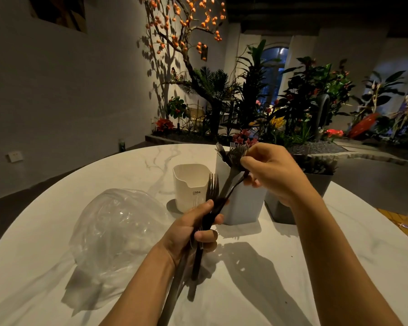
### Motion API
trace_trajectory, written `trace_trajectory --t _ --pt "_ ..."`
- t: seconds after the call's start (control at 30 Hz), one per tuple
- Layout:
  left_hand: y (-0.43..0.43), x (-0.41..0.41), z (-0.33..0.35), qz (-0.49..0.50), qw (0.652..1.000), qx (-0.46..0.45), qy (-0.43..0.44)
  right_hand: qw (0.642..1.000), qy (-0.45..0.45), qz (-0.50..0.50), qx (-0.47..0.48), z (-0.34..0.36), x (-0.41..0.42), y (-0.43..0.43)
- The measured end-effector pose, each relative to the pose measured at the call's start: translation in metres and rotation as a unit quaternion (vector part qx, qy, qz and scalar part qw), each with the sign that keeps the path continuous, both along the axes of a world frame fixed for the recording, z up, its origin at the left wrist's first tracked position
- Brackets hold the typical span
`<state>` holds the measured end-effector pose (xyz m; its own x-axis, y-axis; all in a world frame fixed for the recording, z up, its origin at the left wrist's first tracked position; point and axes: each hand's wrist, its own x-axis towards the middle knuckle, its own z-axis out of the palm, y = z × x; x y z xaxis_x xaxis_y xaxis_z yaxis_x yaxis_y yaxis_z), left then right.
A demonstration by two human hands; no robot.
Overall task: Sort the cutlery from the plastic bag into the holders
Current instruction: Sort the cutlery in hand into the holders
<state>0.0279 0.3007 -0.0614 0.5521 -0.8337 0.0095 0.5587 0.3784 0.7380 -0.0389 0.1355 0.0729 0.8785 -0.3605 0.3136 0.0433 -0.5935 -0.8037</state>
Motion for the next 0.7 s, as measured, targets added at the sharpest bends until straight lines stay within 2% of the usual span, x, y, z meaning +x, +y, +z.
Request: trace_trajectory --t 0.13,0.23,0.3,0.37,0.5,0.57,0.7 --pt "0.0 -0.002 -0.001 -0.007 0.999 0.019 -0.037 0.993 0.104 0.06 -0.007 -0.003 -0.001 0.005" --pt "-0.001 -0.002 -0.002 -0.003 0.999 0.02 -0.03 0.988 0.114 0.088 0.049 0.0 -0.002 0.005" --pt "-0.001 0.002 -0.003 -0.003 1.0 0.016 -0.02 0.989 0.059 0.073 0.117 0.007 -0.006 -0.003" --pt "0.0 0.006 -0.004 -0.002 1.0 0.007 -0.014 0.987 -0.032 0.034 0.151 0.015 -0.013 -0.014" --pt "-0.001 0.008 -0.004 0.02 1.0 -0.017 0.003 0.98 -0.183 -0.044 0.055 0.024 -0.023 -0.034" --pt "-0.001 0.008 -0.004 0.033 0.999 -0.017 0.01 0.974 -0.215 -0.072 -0.006 0.023 -0.022 -0.04" --pt "0.001 0.007 -0.003 0.042 0.998 -0.026 0.025 0.965 -0.242 -0.084 -0.058 0.019 -0.015 -0.037"
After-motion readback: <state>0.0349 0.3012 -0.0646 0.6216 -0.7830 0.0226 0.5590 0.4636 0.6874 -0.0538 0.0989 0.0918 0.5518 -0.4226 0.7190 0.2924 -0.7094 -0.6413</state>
